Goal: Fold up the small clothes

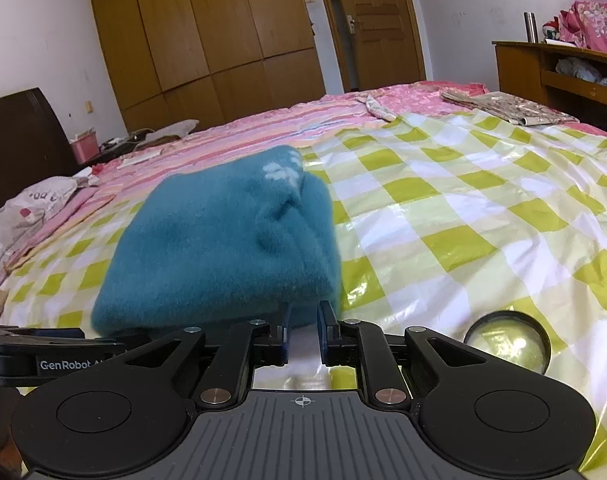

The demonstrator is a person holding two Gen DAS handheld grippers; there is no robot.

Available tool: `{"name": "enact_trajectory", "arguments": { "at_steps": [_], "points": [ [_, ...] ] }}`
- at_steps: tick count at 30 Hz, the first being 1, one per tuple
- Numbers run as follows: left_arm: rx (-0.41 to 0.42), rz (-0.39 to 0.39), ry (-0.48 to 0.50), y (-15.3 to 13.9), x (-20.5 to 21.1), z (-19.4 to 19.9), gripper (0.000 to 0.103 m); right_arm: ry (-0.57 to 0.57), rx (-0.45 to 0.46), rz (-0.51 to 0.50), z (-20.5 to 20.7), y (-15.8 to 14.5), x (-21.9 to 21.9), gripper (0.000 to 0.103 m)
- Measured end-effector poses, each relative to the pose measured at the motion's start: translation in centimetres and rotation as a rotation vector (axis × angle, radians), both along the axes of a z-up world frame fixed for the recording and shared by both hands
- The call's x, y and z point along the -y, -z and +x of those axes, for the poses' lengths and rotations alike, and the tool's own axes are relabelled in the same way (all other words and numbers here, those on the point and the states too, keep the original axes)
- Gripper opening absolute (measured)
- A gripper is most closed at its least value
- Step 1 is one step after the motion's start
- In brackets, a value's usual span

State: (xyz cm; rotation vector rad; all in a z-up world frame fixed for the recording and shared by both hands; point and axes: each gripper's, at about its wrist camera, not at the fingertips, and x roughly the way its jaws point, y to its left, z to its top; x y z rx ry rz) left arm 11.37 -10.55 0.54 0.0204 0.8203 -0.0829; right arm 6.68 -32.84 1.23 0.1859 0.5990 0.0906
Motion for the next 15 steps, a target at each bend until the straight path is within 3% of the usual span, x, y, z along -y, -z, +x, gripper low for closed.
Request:
{"name": "enact_trajectory", "arguments": {
  "at_steps": [5,15],
  "points": [
    [0.0,0.005,0.006,0.2,0.0,-0.6,0.087,-0.005,-0.008,-0.012,-0.6,0.1,-0.3,0.016],
    [-0.02,0.029,0.005,0.4,-0.1,-1.3,0.088,-0.015,-0.048,-0.007,-1.4,0.7,-0.9,0.032]
  ]
}}
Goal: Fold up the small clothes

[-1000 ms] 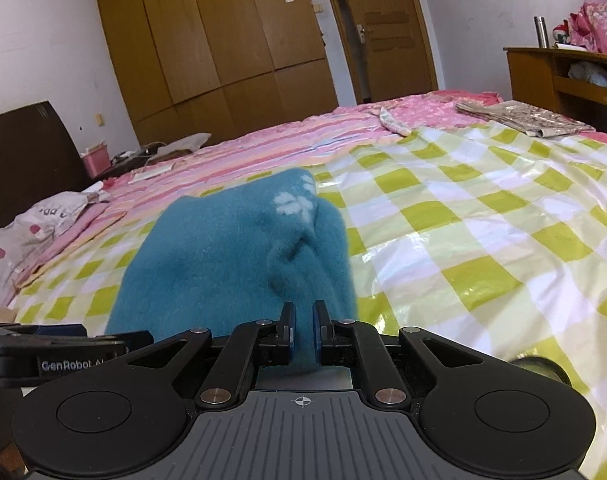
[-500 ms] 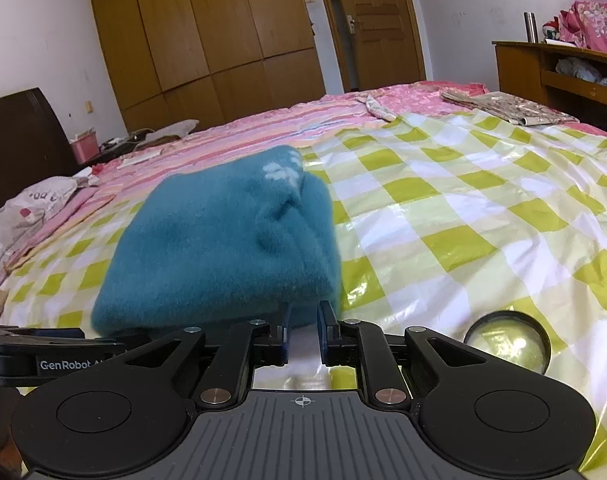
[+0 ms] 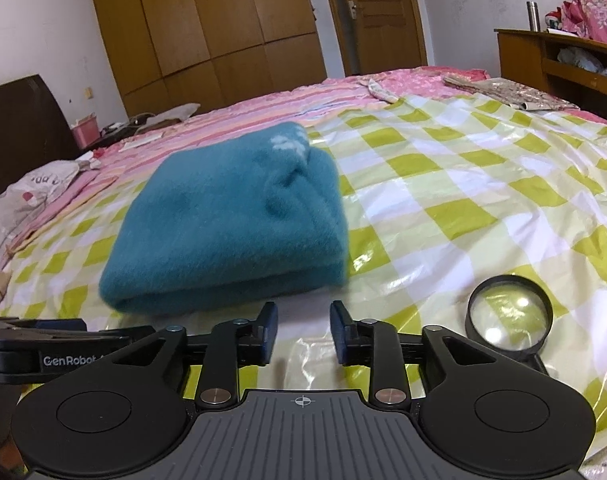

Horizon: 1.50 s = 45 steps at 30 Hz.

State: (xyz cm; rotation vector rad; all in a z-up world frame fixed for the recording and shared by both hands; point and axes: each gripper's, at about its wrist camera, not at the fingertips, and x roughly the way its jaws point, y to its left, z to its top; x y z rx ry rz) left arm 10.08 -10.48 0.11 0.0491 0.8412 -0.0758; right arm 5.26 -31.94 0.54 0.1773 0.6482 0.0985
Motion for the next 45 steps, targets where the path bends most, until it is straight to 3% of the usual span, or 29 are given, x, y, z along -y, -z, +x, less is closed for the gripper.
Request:
{"name": "enact_trajectory", "arguments": {
  "at_steps": [3,17,45],
  "points": [
    [-0.005,0.004,-0.001,0.1,0.0,-0.2,0.093,-0.014,-0.008,-0.006,-0.3,0.1,-0.4,0.034],
    [-0.004,-0.006,0.012,0.2,0.4,-0.8,0.094,-0.017,-0.035,-0.018,-0.9,0.4,-1.1,0.049],
    [0.011,-0.019,0.009,0.0,0.4,-1.2,0.094,-0.001,-0.054,-0.025,-1.4,0.5,-1.2,0.058]
  ]
}}
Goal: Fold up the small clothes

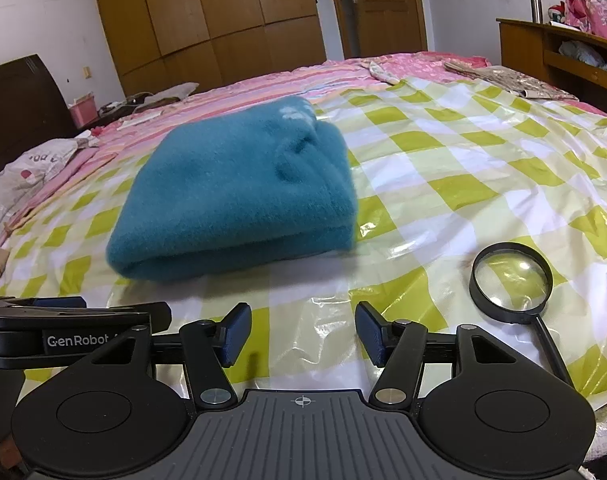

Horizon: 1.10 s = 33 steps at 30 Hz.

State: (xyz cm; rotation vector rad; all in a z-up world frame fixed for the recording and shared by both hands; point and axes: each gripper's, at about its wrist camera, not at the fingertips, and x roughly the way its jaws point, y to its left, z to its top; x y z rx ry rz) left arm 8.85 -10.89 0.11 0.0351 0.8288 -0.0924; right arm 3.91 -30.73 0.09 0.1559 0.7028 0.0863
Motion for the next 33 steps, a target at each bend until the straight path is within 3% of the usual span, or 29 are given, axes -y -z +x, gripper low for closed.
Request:
{"name": "enact_trajectory", "arguments": {
  "at_steps": [15,33],
  "points": [
    [0.0,0.03,-0.001,-0.09,0.47,-0.11,0.094,0.006,-0.017,-0.013,-0.2,0.29,0.0,0.058],
    [0.007,0.014,-0.005,-0.07,0.21,-0.23,0.094,0.007,-0.044,-0.028,-0.08,0.55,-0.18,0.059]
  ]
}}
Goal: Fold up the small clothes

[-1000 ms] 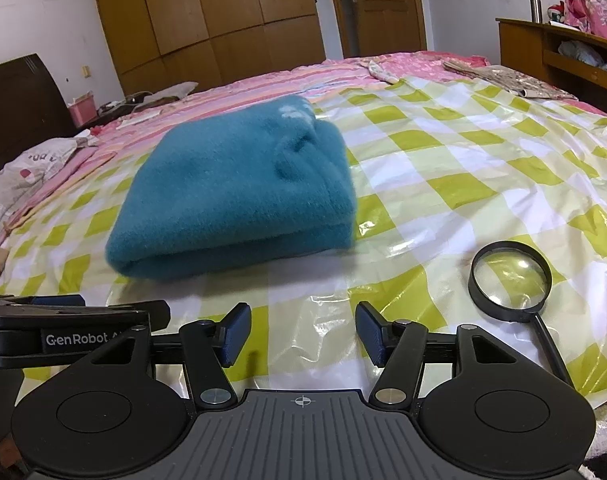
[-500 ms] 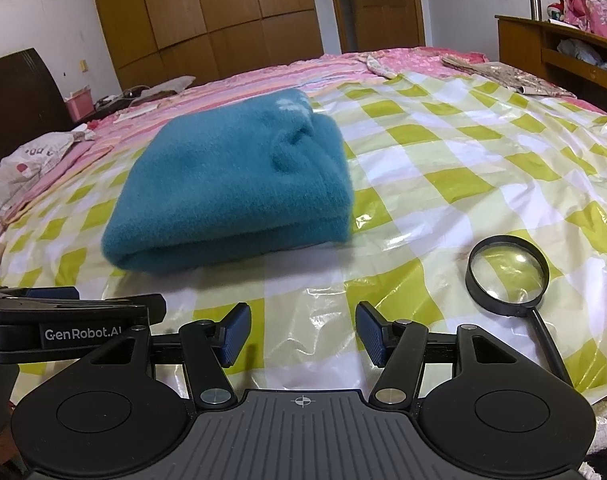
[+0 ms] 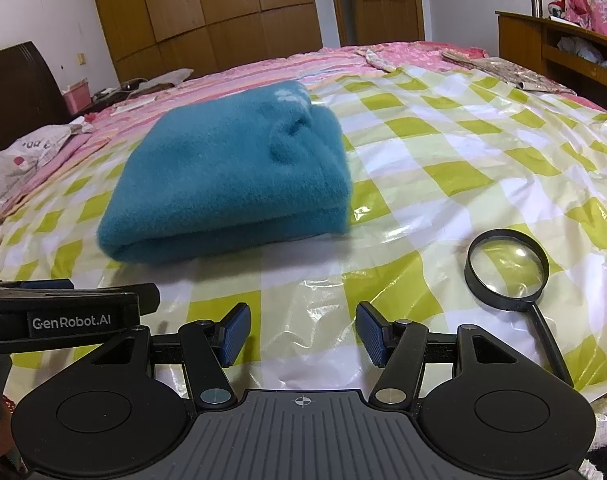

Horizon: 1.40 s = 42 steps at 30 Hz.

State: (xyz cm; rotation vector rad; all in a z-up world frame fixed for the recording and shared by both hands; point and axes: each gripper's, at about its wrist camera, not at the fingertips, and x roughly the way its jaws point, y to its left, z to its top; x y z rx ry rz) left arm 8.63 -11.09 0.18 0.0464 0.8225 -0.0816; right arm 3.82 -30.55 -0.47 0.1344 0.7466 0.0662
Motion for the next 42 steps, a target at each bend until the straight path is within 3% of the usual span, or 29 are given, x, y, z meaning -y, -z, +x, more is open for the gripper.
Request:
{"name": "enact_trajectory", "arguments": {
  "at_steps": [42],
  "points": [
    [-0.001,0.028,0.019,0.55,0.45,-0.27,0.094,0.025,-0.005,0.007,0.08,0.16,0.29,0.059]
  ]
}}
